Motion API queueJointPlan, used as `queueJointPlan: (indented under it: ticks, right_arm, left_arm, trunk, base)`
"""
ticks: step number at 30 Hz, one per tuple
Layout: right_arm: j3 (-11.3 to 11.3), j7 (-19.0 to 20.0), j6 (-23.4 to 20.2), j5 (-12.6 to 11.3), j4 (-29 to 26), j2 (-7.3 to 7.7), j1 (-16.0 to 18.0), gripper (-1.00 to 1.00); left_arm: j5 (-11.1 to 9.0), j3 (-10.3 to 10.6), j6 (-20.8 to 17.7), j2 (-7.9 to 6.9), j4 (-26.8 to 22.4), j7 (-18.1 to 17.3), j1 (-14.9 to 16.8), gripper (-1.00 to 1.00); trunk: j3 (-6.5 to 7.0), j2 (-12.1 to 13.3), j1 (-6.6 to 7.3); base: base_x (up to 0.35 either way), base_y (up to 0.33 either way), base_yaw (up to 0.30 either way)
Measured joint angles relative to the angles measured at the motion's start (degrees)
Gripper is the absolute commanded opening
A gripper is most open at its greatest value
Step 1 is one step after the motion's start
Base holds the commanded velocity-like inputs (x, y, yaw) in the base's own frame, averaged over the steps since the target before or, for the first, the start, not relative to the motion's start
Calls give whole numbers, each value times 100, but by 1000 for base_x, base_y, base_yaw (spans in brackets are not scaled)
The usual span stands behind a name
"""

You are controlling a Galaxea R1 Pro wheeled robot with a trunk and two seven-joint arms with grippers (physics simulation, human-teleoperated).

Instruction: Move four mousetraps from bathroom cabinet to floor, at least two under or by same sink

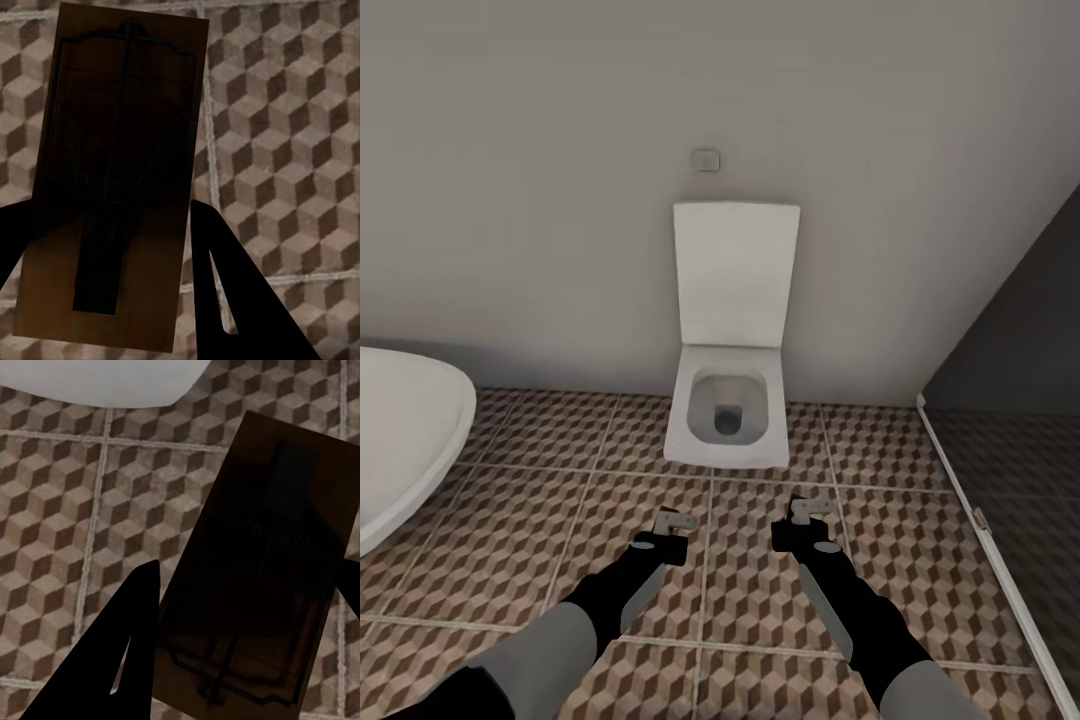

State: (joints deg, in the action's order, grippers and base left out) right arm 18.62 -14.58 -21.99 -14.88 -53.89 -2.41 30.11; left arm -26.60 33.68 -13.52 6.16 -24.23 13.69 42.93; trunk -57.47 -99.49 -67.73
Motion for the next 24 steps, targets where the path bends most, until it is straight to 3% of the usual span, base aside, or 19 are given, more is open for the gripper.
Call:
queueJointPlan:
  ticks: [24]
  right_arm:
    - [0,0,0,-1,0,-2,0,-100]
  left_arm:
    - [0,-1,1,-4,0,-14,-1,-100]
  trunk:
    - [-622,-963,-527]
  base:
    - [0,0,0]
